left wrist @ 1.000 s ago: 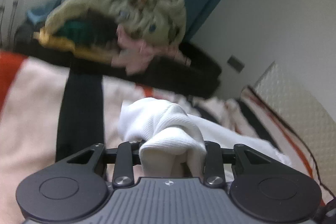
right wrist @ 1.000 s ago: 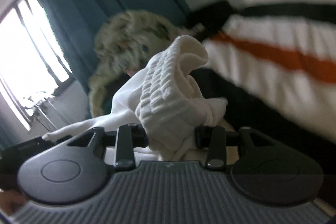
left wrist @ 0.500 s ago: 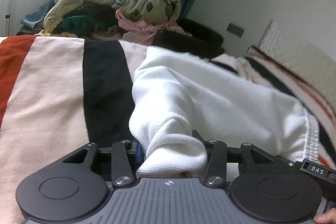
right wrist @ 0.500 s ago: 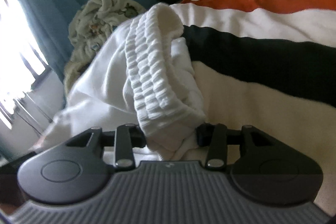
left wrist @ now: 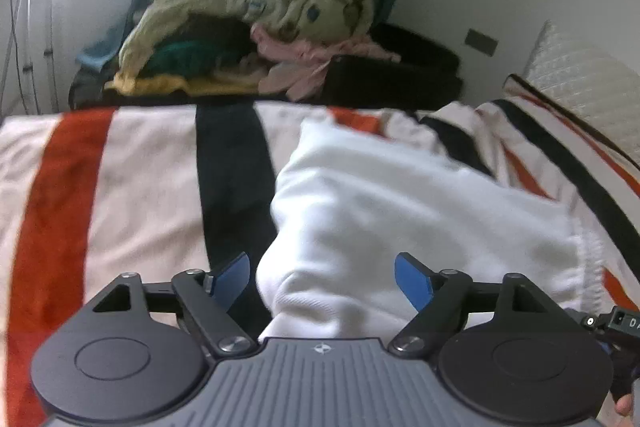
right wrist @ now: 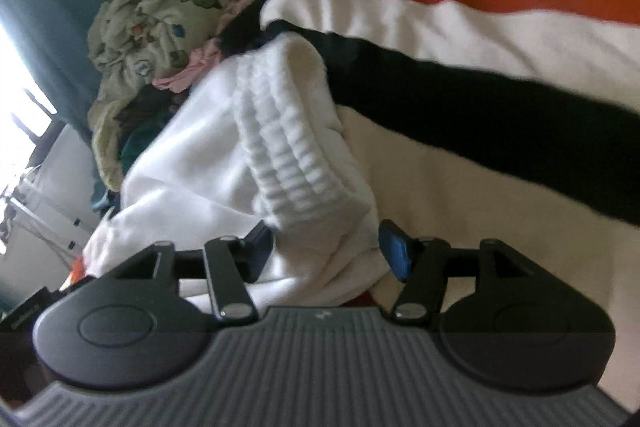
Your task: Fold clothes
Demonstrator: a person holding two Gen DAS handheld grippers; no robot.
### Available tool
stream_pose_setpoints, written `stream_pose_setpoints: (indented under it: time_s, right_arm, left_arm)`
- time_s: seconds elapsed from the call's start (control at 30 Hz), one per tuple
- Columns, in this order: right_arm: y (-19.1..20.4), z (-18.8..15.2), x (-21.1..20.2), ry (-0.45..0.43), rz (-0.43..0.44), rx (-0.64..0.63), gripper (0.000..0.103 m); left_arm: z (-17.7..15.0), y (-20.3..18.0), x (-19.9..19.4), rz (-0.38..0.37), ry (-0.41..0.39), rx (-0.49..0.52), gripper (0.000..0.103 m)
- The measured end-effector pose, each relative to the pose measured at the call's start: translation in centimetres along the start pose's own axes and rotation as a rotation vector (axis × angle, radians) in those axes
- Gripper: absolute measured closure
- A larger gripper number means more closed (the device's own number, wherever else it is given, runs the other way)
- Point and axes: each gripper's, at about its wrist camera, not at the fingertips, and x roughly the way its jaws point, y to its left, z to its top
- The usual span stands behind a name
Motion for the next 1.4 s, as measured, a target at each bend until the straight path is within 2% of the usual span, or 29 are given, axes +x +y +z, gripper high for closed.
stream_pose_setpoints:
  time_s: [0.1, 0.17, 0.23, 0.43, 0.6, 0.73, 0.8, 0.83, 0.87, 0.9, 1.1, 1.13, 1.17, 1.2, 1.23, 1.27, 1.33, 1.4]
  right_arm:
    - [1.9, 1.0, -2.9, -0.043, 0.018, -0.079, 0.039]
    - [3.2, 1.5, -4.9, -0.081, 0.017, -0.118, 0.017]
    - [4.7, 2.1, -7.2, -0.114, 0.017, -0.145, 0.011]
    - [8.1, 3.8, -13.9, -0.150, 0.049, -0.178, 0.011]
    - [10.2, 3.7, -20.5, -0.215, 0.076, -0.224, 0.011]
    - [11.5, 2.2, -25.4, -0.269, 0.099, -0.320, 0.011]
    - [12.0, 1.0, -27.5, -0.293, 0.111, -0.383, 0.015]
    - [12.3, 0.4, -28.6, -0.304, 0.117, -0.415, 0.041]
    - [12.4, -0.2, -29.4, -0.304, 0.105, -0.431, 0.062]
    - [12.5, -0.8, -30.1, -0.301, 0.086, -0.442, 0.063]
    - [11.7, -4.4, -33.1, -0.290, 0.118, -0.430, 0.060]
    - [11.7, -5.0, -33.4, -0.292, 0.117, -0.439, 0.058]
    - [11.7, -5.6, -33.7, -0.294, 0.126, -0.453, 0.047]
    - [11.8, -6.2, -33.9, -0.300, 0.139, -0.473, 0.035]
    - [11.9, -6.9, -34.2, -0.314, 0.147, -0.493, 0.008]
    - [12.0, -7.6, -34.5, -0.338, 0.146, -0.508, 0.000]
    - [12.3, -9.1, -34.8, -0.373, 0.113, -0.536, 0.000]
    - [12.6, -10.0, -34.8, -0.369, 0.104, -0.539, 0.000]
  left_arm:
    - [1.1, -1.7, -3.3, -0.018, -0.031, 0.041, 0.019]
    - [1.8, -3.3, -5.8, -0.019, -0.054, 0.073, 0.019]
    - [2.9, -4.8, -8.5, -0.013, -0.080, 0.105, 0.019]
    - [5.2, -8.0, -17.5, -0.011, -0.169, 0.154, 0.004]
    - [5.5, -9.7, -25.1, -0.009, -0.242, 0.187, 0.000]
    - [4.5, -10.3, -30.7, -0.016, -0.277, 0.201, 0.000]
    - [3.6, -10.3, -33.3, -0.019, -0.292, 0.202, 0.000]
    - [3.1, -10.2, -34.5, -0.021, -0.298, 0.200, 0.000]
    - [2.6, -10.0, -35.7, -0.026, -0.302, 0.199, 0.000]
    - [2.0, -9.8, -36.8, -0.037, -0.303, 0.199, 0.000]
    - [-2.3, -8.8, -42.1, -0.046, -0.318, 0.214, 0.000]
    - [-3.1, -8.7, -42.7, -0.044, -0.318, 0.222, 0.000]
    - [-3.8, -8.6, -43.2, -0.041, -0.319, 0.229, 0.000]
    - [-4.4, -8.6, -43.7, -0.037, -0.321, 0.234, 0.000]
    - [-5.0, -8.4, -44.2, -0.028, -0.327, 0.234, 0.000]
    - [-5.5, -8.2, -44.6, -0.016, -0.335, 0.232, 0.000]
    - [-6.2, -7.8, -45.4, 0.016, -0.355, 0.222, 0.000]
    - [-6.8, -7.4, -46.2, 0.028, -0.373, 0.221, 0.000]
